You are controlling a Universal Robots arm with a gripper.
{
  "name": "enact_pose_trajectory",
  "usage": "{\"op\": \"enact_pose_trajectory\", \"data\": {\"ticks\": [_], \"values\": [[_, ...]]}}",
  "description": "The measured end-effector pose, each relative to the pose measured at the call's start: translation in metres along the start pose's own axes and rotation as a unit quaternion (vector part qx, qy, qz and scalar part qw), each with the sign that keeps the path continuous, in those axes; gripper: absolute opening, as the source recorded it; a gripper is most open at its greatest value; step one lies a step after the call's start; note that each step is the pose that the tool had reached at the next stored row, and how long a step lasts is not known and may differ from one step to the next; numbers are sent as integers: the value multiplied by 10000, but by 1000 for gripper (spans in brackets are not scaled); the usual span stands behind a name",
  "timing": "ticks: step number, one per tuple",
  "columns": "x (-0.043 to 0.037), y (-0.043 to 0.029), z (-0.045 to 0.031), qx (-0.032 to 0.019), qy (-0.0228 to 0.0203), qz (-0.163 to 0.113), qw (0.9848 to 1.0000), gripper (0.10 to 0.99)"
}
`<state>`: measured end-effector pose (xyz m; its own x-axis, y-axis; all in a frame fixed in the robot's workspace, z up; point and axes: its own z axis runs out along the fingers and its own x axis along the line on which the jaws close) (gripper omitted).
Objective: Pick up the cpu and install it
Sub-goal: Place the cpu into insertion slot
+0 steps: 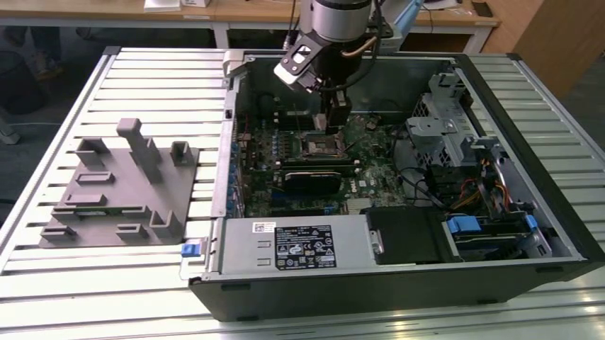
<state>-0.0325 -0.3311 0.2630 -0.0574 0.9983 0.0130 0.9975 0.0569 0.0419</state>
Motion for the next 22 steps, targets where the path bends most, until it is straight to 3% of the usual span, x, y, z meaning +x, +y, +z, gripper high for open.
{"op": "enact_pose_trajectory", "data": {"ticks": [9,22], "values": [[25,-30,129,-2,-14,213,9998,541],[26,-41,329,-2,-14,220,9998,541]]}}
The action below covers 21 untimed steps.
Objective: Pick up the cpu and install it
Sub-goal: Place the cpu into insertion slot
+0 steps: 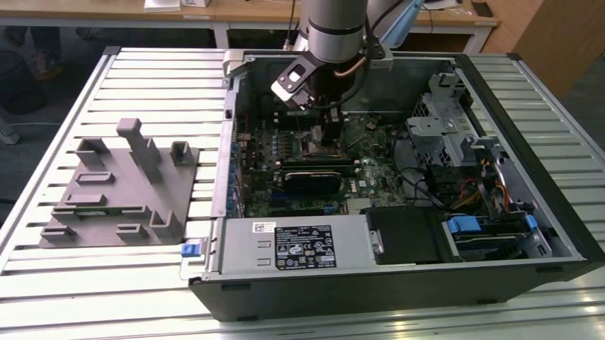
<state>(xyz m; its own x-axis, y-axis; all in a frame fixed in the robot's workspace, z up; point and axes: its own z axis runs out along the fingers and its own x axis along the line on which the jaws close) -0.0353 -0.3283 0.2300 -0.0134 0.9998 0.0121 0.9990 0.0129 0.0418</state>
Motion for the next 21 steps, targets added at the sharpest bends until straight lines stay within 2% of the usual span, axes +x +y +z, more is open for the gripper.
{"op": "enact_pose_trajectory", "data": {"ticks": [10,21], "values": [[-1,-13,130,0,0,2,10000,541],[11,-29,202,0,-2,56,10000,541]]}}
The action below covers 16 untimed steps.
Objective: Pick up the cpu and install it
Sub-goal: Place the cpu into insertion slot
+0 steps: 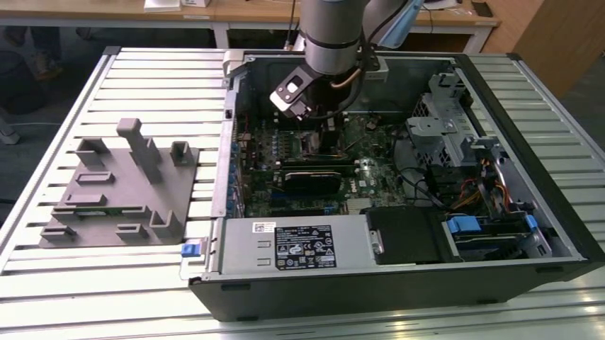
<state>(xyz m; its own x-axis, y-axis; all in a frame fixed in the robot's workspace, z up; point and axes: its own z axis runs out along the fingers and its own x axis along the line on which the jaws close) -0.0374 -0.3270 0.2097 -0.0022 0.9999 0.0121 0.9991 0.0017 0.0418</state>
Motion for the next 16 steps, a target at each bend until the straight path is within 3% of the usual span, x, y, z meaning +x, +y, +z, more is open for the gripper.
{"op": "enact_pose_trajectory", "data": {"ticks": [16], "values": [[53,-25,88,0,-3,58,10000,541]]}}
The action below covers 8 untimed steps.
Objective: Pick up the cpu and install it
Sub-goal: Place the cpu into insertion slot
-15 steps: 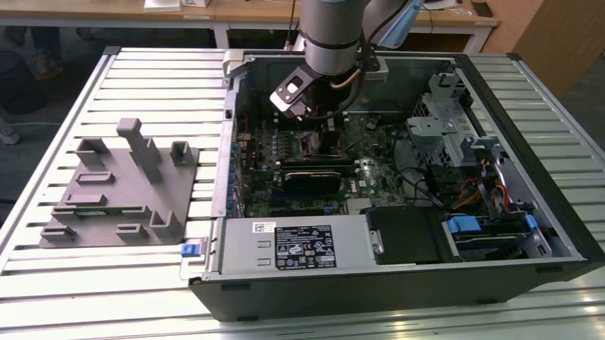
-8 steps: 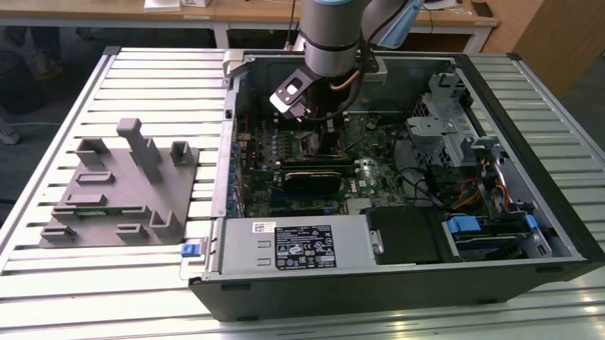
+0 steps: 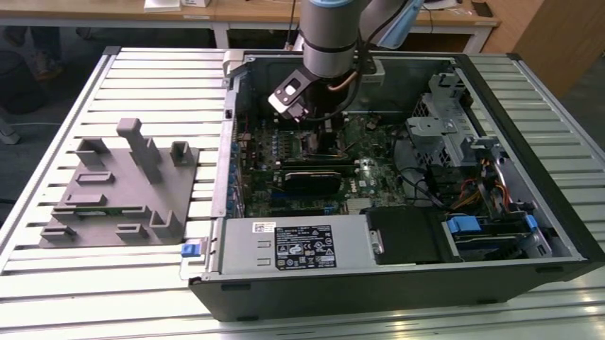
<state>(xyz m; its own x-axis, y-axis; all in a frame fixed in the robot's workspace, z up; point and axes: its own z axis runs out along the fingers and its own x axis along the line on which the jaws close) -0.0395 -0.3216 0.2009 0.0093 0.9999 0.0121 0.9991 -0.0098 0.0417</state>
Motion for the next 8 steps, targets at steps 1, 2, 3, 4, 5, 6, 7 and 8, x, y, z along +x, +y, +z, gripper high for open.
{"op": "enact_pose_trajectory", "data": {"ticks": [1,2,3,4,5,6,7,8], "values": [[1,0,5,0,0,4,10000,541],[1,0,9,0,0,5,10000,541],[1,0,12,0,0,6,10000,541],[0,-1,15,0,0,7,10000,541],[1,-1,18,0,0,8,10000,541],[1,-1,22,-1,0,8,10000,541],[2,-1,25,-1,0,9,10000,541],[2,-1,28,0,0,9,10000,541]]}}
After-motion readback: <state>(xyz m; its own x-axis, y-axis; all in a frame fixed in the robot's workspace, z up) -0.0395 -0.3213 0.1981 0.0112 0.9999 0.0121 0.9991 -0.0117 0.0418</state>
